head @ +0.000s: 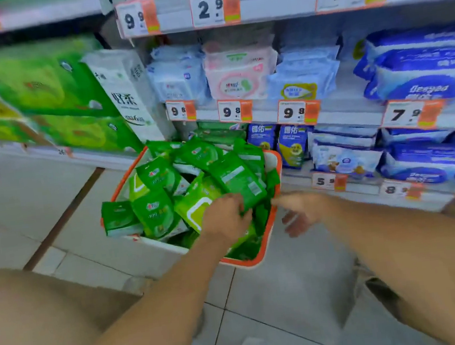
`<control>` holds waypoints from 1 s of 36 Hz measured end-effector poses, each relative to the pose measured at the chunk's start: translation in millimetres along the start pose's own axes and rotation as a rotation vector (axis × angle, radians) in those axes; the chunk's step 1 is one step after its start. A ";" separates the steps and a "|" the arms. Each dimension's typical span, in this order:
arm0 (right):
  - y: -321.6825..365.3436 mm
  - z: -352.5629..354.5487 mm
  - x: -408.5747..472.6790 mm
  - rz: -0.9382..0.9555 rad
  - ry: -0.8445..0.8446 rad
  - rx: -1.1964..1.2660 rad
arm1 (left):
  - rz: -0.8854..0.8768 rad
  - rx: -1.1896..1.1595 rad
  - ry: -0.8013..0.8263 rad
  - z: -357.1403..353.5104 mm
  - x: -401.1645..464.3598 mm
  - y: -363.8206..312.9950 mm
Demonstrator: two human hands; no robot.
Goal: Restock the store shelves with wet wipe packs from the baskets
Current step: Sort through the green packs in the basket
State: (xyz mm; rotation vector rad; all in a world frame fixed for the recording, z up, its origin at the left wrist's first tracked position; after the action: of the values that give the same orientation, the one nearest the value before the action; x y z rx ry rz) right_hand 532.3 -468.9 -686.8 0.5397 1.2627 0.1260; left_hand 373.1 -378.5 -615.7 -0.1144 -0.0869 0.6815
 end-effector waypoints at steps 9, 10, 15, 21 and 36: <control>4.5 -35.1 -9.4 0.226 -0.378 0.197 | -0.021 -0.053 0.309 -53.7 -49.3 18.4; 5.2 -34.3 -9.7 0.229 -0.393 0.208 | -0.016 -0.081 0.351 -58.4 -51.0 18.4; -3.7 -23.5 -8.9 0.225 -0.442 0.231 | -0.076 -0.203 0.431 -61.6 -44.0 2.6; -40.3 23.9 -29.0 0.172 -0.551 0.183 | -0.244 -0.368 0.548 -63.3 -28.9 -48.0; -68.3 139.5 -116.6 0.316 -0.774 -0.744 | -0.129 -0.912 0.072 35.2 29.7 -108.3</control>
State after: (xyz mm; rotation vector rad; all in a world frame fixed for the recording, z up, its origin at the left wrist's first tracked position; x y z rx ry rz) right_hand 611.4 -616.7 -588.7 0.0968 0.3110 0.5684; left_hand 459.5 -440.5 -565.1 -0.9997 -0.3298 0.4644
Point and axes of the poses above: each hand's wrist, its own x-axis towards the middle knuckle, its own z-axis out of the back of the hand, y = z × x, the point moved 3 cm from there along x, towards the middle knuckle, and after that the axes turned 6 degrees about -y, right-handed, at the moved point
